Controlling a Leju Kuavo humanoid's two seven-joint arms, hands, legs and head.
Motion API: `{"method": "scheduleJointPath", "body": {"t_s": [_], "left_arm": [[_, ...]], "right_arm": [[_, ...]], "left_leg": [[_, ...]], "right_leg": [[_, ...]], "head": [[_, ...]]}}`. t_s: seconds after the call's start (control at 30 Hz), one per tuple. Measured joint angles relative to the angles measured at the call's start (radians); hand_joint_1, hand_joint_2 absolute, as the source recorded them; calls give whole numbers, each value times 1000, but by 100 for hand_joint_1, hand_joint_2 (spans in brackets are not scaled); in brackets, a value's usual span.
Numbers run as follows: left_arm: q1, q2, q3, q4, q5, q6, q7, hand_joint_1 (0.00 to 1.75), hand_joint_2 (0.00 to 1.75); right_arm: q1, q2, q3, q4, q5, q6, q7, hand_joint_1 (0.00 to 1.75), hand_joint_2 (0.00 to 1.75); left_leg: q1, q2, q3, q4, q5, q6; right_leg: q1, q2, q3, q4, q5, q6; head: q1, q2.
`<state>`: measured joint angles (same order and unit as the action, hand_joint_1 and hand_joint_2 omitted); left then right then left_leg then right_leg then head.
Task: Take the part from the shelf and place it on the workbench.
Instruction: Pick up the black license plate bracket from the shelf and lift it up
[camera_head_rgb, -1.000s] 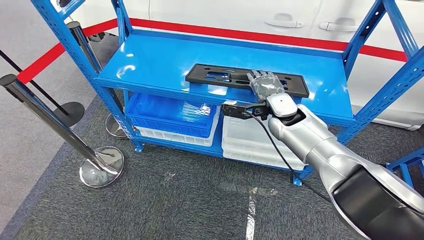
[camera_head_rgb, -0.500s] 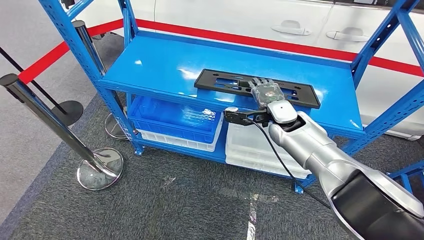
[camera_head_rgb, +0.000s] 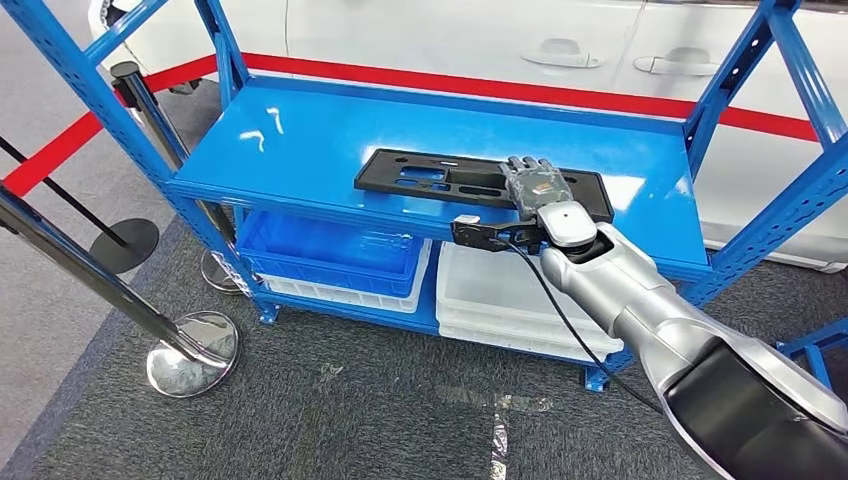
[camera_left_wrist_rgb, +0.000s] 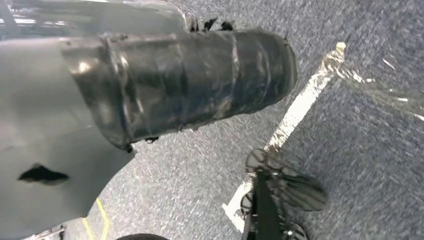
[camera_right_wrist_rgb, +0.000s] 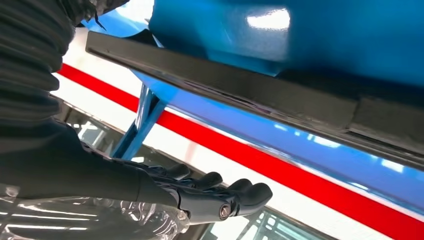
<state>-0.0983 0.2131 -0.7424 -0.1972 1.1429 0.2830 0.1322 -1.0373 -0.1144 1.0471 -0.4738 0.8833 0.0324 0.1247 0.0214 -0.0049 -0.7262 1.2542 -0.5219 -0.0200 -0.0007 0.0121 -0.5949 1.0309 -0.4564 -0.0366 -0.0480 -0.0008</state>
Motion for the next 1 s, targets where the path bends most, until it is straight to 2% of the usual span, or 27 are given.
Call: {"method": "scheduleJointPath", "body": {"t_s": [0.07, 0.1, 0.13, 0.2, 0.27, 0.3, 0.33, 0.4, 0.43, 0.47, 0.5, 0.57, 0.6, 0.63, 0.7, 0.77, 0.8, 0.83, 0.9, 0.93, 0.97, 1.0], "left_arm": [[0, 1, 0, 0, 0, -1, -1, 0, 0], [0, 2, 0, 0, 0, -1, -2, 0, 0], [-1, 3, 0, 0, 0, -1, -2, 0, 0], [-3, 3, 0, 0, 0, -2, -4, 0, 0], [-2, 3, 0, 0, 1, -3, -6, 0, 0], [-1, 3, 0, 0, 1, -3, -6, 0, 0], [0, 3, 0, 0, 1, -3, -6, 0, 0], [-2, 2, 0, 0, 2, -3, -6, 0, 0], [-2, 2, 0, 0, 2, -3, -6, 0, 0], [-1, 2, 0, 0, 2, -3, -6, 0, 0], [0, 1, 0, 0, 2, -2, -6, 0, 0], [1, 0, 0, 0, 2, -2, -6, 0, 0], [0, 0, 0, 1, 2, -2, -6, 0, 0], [-1, 0, 0, 1, 2, -1, -7, 0, 0], [-3, 1, 0, 1, 2, 0, -7, 0, 0], [-2, 1, 0, 1, 2, 1, -8, 0, 0], [-2, 1, 0, 1, 2, 1, -8, 0, 0], [-3, 1, 0, 1, 3, 1, -9, 0, 0], [-3, 1, 0, 1, 3, 1, -10, 0, 0], [-3, 1, 0, 1, 3, 2, -10, 0, 0], [-2, 0, 0, 1, 4, 2, -10, 0, 0], [-1, 0, 0, 1, 5, 2, -10, 0, 0]], "right_arm": [[0, 0, 0, 0, 0, -1, 0, 0, 175], [0, 0, 0, 0, 0, -1, 0, 0, 175], [0, 0, 0, 0, 1, 0, 0, 0, 175], [4, 0, 0, 0, 1, 0, 0, 0, 175], [8, 0, 0, 0, 1, -1, 0, 0, 175], [9, 0, 0, 0, 1, 0, 0, 0, 175], [11, -1, 0, -1, 1, 0, 0, 0, 175], [21, -1, 0, 0, 1, 1, 0, 0, 175], [30, -1, 0, 0, 1, 1, 0, 0, 175], [38, -1, 0, 0, 1, 1, 0, 0, 175], [44, -2, 0, 1, 1, 1, 0, 0, 175], [48, -2, 0, 1, 1, 1, 0, 0, 175], [48, -2, 0, 1, 1, 1, 0, 0, 175], [48, -2, 0, 1, 1, 1, 0, 0, 175], [51, -2, 0, 1, 1, 1, 0, 0, 175], [50, -1, 0, 0, 2, 0, 0, 0, 175], [49, -1, 0, 0, 2, 0, 0, 0, 175], [48, -1, 0, 0, 3, 0, 0, 0, 175], [52, -1, 0, 0, 4, 1, 0, 3, 175], [56, -1, 0, 0, 4, 1, 0, 9, 175], [59, -1, 0, 0, 4, 1, 0, 44, 175], [61, -1, 0, 0, 4, 1, 0, 79, 175]], "left_leg": [[-6, 0, 47, -124, 78, 13], [-10, 0, 69, -173, 98, 19], [-15, 0, 83, -203, 101, 25], [-19, -1, 94, -223, 89, 31], [-12, 0, 108, -240, 86, 36], [-8, 2, 116, -249, 85, 39], [-4, 3, 124, -254, 84, 43], [-3, 2, 133, -256, 77, 48], [-1, 1, 138, -255, 72, 49], [1, -1, 145, -254, 66, 48], [3, -3, 153, -251, 58, 45], [6, -4, 168, -245, 40, 35], [5, -4, 171, -240, 32, 28], [4, -4, 170, -236, 26, 20], [2, -4, 167, -234, 22, 7], [4, -2, 167, -230, 15, -1], [5, -1, 159, -208, 3, -4], [5, 0, 139, -164, -17, -7], [5, 1, 66, -32, -60, -10], [4, 1, 30, 21, -69, -10], [4, 1, 8, 43, -59, -8], [3, 1, 3, 27, -31, -5]], "right_leg": [[4, 1, 14, 0, -12, 2], [5, 1, 17, 0, -16, 5], [5, 1, 18, 0, -19, 8], [5, 0, 16, -3, -21, 16], [4, -2, 12, 5, -31, 25], [4, -3, 0, 31, -44, 30], [2, -4, -25, 78, -65, 35], [-5, -4, -98, 203, -104, 43], [-9, -5, -130, 248, -107, 46], [-12, -5, -147, 261, -92, 49], [-16, -6, -146, 236, -58, 52], [-20, -8, -107, 120, 22, 54], [-20, -8, -85, 69, 45, 53], [-18, -8, -72, 39, 49, 49], [-13, -5, -64, 22, 37, 39], [-15, -3, -58, 15, 32, 27], [-17, -2, -51, 11, 30, 21], [-18, -2, -43, 8, 27, 15], [-15, -2, -32, 7, 20, 6], [-12, -1, -28, 7, 16, 3], [-10, 0, -23, 7, 13, 1], [-7, 1, -17, 7, 9, 1]], "head": [[1, 0], [1, 0], [0, 0], [-2, 0], [-2, 0], [-1, 0], [1, 0], [3, 0], [3, 0], [3, 0], [4, 0], [4, 0], [4, 0], [4, 0], [3, 0], [2, 0], [0, 0], [-1, 0], [-4, 0], [-4, 0], [-4, 0], [-4, 0]]}}
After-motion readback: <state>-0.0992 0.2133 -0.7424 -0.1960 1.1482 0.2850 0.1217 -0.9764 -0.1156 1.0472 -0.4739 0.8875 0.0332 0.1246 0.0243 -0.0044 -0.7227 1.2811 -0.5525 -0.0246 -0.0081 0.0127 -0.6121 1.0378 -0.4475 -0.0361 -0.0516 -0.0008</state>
